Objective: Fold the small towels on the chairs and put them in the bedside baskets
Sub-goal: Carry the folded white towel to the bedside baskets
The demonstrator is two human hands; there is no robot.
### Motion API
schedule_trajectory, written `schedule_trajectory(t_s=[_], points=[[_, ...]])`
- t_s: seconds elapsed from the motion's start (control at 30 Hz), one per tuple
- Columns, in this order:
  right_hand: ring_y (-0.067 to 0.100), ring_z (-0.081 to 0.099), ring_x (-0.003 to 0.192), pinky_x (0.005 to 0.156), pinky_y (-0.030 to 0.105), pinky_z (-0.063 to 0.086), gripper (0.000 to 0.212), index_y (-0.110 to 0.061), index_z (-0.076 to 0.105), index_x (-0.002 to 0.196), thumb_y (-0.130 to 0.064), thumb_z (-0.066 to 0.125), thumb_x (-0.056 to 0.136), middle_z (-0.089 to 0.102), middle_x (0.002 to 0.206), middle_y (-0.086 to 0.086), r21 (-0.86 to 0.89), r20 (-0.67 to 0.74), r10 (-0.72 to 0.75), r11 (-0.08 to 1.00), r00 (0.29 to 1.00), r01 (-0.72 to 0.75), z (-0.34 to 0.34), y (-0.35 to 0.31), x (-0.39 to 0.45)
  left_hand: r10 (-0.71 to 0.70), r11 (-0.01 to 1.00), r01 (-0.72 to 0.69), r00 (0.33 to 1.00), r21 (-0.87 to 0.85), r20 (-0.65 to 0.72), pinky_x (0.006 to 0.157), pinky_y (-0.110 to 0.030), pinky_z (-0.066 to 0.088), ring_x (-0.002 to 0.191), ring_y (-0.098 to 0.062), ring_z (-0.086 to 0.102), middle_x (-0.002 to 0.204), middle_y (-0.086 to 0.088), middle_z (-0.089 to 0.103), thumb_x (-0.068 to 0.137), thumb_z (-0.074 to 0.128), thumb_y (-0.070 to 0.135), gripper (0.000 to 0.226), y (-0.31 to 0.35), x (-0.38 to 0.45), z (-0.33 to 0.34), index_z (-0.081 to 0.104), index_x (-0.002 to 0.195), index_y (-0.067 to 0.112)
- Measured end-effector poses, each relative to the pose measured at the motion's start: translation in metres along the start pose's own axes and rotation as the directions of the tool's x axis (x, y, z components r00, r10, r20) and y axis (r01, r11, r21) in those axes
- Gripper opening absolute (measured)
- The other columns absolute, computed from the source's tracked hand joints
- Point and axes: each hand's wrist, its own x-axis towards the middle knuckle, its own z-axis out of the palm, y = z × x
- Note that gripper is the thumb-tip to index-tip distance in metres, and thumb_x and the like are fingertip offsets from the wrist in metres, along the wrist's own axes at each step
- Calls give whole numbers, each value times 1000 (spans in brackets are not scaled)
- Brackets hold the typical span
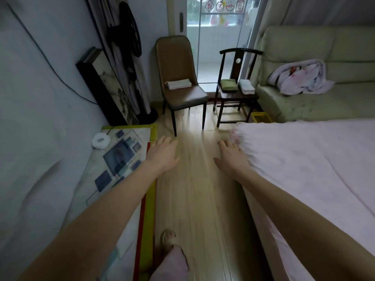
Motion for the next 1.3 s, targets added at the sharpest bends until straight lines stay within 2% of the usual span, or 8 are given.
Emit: schedule_trajectory(t_s=[0.23, 0.33, 0.57, 0.67, 0.83, 1.0, 1.1, 1.3], points=[[31, 39, 133, 109, 47, 35, 50, -14, 39, 139, -31, 54, 95, 39, 146, 10, 35, -2, 95, 995, 995, -95, -21, 11, 203, 53, 999, -53, 997, -8, 64, 110, -40, 31, 136, -28, 31, 144, -11, 39, 95, 50, 37, 52, -62, 210, -21, 41, 140, 12], [31, 42, 130, 106, 46, 39, 50, -14, 39, 139, -29, 54, 95, 39, 146, 10, 81, -20, 149, 986, 989, -147, -39, 25, 283, 73, 997, -72, 995, -25, 66, 110, -39, 31, 137, -28, 29, 144, -11, 39, 94, 50, 35, 51, -72, 300, -40, 41, 139, 12], [31, 45, 126, 101, 45, 43, 49, -13, 40, 137, -31, 55, 94, 43, 142, 11, 45, -3, 164, 986, 987, -163, -49, 64, 468, 117, 993, -116, 988, -11, 97, 108, -39, 33, 135, -27, 32, 141, -9, 41, 93, 51, 36, 51, -91, 483, -39, 42, 138, 13], [32, 46, 123, 96, 47, 45, 46, -12, 40, 135, -31, 53, 95, 44, 139, 12, 53, 12, 113, 992, 994, -114, -50, 73, 566, 52, 998, -50, 993, -26, 106, 108, -39, 33, 136, -26, 33, 143, -9, 41, 94, 51, 37, 52, -109, 565, -35, 42, 139, 13], [32, 45, 126, 99, 46, 43, 47, -12, 39, 136, -33, 52, 96, 43, 141, 12, 34, 100, 23, 999, 995, -27, -48, 75, 706, -53, 997, 61, 984, -43, 172, 107, -39, 36, 134, -27, 34, 143, -10, 41, 96, 49, 40, 52, -146, 680, -37, 41, 139, 13], [31, 47, 122, 94, 43, 43, 42, -15, 40, 134, -26, 53, 95, 46, 134, 11, 82, 171, -12, 997, 985, -2, -36, 65, 831, -145, 983, 167, 964, -82, 225, 107, -39, 36, 134, -25, 36, 143, -7, 41, 96, 51, 41, 52, -189, 775, -22, 40, 140, 16], [33, 48, 118, 88, 43, 44, 41, -12, 42, 131, -27, 54, 94, 49, 132, 13, 113, 212, -11, 993, 977, -13, -18, 58, 906, -196, 965, 235, 942, -118, 271, 107, -39, 35, 135, -26, 35, 146, -7, 38, 96, 50, 40, 55, -222, 840, -7, 36, 143, 15], [30, 51, 120, 97, 46, 47, 56, -12, 37, 141, -35, 57, 94, 47, 137, 11, 214, 291, 83, 965, 953, -150, 29, 40, 1041, -277, 847, 396, 898, -354, 341, 114, -44, 30, 144, -27, 23, 159, -6, 18, 97, 49, 44, 70, -288, 957, 32, 16, 153, 17]])
